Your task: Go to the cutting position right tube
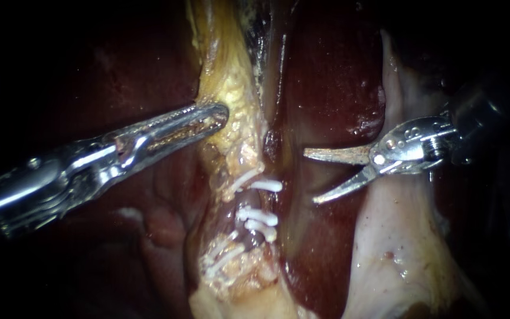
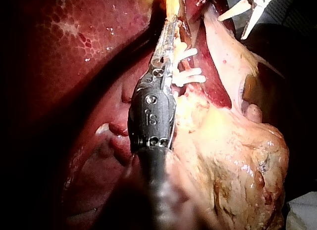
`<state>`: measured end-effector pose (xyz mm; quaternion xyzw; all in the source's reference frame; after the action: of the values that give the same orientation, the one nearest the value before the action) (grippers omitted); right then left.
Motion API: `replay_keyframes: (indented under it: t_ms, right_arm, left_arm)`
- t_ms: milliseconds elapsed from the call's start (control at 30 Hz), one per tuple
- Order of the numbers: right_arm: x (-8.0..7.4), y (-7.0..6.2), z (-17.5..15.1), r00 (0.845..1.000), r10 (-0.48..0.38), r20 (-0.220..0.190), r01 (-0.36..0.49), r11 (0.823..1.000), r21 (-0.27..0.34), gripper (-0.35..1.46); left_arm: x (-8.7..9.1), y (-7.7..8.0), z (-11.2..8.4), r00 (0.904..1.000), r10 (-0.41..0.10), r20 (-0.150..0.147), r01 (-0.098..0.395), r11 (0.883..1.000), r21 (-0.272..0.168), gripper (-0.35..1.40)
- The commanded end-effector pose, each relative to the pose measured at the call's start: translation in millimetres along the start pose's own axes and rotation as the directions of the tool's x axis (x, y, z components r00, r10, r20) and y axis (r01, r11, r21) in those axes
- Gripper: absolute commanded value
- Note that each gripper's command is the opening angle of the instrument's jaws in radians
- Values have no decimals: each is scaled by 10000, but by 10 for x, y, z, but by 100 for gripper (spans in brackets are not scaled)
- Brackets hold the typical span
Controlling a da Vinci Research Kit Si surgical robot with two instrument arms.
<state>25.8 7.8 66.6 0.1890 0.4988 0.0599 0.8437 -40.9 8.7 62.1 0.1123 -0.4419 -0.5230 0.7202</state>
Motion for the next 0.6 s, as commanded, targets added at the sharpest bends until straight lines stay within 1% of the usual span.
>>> replay_keyframes:
  t_ms: [33,100,133,167,200,233,300,367,400,467,500,600]
  right_arm:
    - [-1,-1,1,10000,3,9,-3,10000,5,144]
    - [-4,-7,5,10000,-48,-74,51,9995,305,144]
    - [-9,-12,10,9994,303,-146,-295,9980,562,144]
    - [-14,-16,16,9988,477,-103,-467,9958,784,144]
    - [-18,-19,22,9979,643,23,-643,9936,926,144]
    - [-26,-24,32,9946,1006,271,-1031,9878,1166,144]
    - [-38,-32,48,9867,1538,521,-1600,9757,1497,144]
    - [-51,-39,64,9758,2072,704,-2166,9605,1748,142]
    - [-56,-41,71,9694,2310,834,-2427,9530,1814,142]
    - [-64,-43,84,9631,2497,1004,-2651,9447,1933,141]
    - [-68,-43,91,9610,2552,1060,-2721,9410,2012,141]
    - [-76,-40,105,9597,2587,1094,-2768,9374,2113,141]
  left_arm:
    - [-1,0,0,10000,-1,4,1,10000,-8,-35]
    - [-4,-2,-4,10000,-17,-13,18,10000,8,-35]
    - [-7,-2,-7,10000,-29,-27,30,10000,23,-35]
    - [-10,-3,-11,10000,-45,-45,45,10000,41,-35]
    - [-16,-3,-18,10000,-70,-65,70,10000,42,-35]
    - [-21,-4,-24,10000,-90,-17,90,10000,30,-35]
    - [-33,-4,-41,9997,-148,186,148,9999,25,-35]
    - [-42,-4,-55,9993,-196,316,197,9998,-18,-35]
    - [-48,-4,-64,9989,-226,422,228,9997,-36,-35]
    - [-55,-4,-77,9981,-323,529,327,9994,-74,-35]
    - [-59,-4,-84,9979,-286,582,293,9995,-101,-35]
    - [-64,-5,-94,9971,-320,690,329,9994,-128,-35]
